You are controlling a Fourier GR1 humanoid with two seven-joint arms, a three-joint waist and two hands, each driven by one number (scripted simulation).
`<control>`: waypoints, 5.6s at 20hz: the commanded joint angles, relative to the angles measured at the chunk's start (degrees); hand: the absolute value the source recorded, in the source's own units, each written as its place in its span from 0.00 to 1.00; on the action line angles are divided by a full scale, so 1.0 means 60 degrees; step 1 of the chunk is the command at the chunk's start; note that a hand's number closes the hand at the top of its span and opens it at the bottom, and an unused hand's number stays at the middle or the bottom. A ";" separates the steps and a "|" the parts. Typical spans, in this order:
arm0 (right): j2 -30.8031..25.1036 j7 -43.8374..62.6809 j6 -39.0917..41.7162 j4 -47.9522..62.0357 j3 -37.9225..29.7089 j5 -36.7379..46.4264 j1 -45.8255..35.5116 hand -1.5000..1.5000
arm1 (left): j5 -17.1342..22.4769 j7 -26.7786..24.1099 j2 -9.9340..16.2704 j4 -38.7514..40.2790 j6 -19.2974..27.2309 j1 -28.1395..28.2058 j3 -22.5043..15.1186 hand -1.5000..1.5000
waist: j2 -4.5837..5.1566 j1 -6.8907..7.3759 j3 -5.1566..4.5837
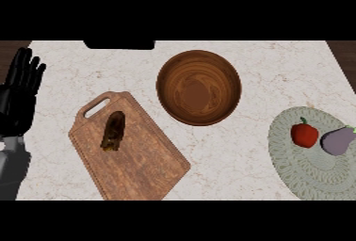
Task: Pick the eggplant from the placemat and place it in the bowl
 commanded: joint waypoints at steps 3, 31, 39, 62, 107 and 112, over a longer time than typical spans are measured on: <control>0.0235 -0.0833 -0.0444 -0.0146 -0.0165 0.0350 0.0638 0.00 | -0.0188 0.0025 -0.0263 -0.0179 0.0077 0.0205 0.0059 0.50 | -0.0025 -0.0044 -0.0001; 0.0936 -0.1456 -0.0258 -0.0187 -0.0659 0.1666 0.1702 0.00 | -0.0834 -0.0010 -0.0730 -0.0007 -0.0187 0.0021 0.0472 0.50 | -0.0060 -0.0182 -0.0011; 0.1600 -0.2834 -0.1831 -0.0935 -0.0465 0.2260 0.2533 1.00 | -0.0626 0.0137 -0.0338 0.0099 -0.0480 -0.0110 0.0985 0.50 | -0.0057 -0.0205 -0.0008; -0.1037 -1.0617 -0.8884 -0.3930 0.0997 0.6356 0.3313 1.00 | -0.0852 0.0262 -0.0786 -0.0234 -0.0330 0.0000 0.0706 0.50 | -0.0008 -0.0191 0.0019; 0.3981 -0.3439 -0.5480 -1.0614 0.1077 0.3447 0.0021 1.00 | -0.1075 0.0622 -0.1105 -0.1108 -0.0552 0.0467 0.0769 0.50 | -0.0074 -0.0102 -0.0015; 0.5115 -0.3764 -0.6954 -0.8966 0.2093 0.5391 -0.0196 1.00 | -0.1053 0.0036 -0.0935 -0.0093 -0.0769 0.0028 0.1051 0.50 | -0.0015 -0.0020 -0.0020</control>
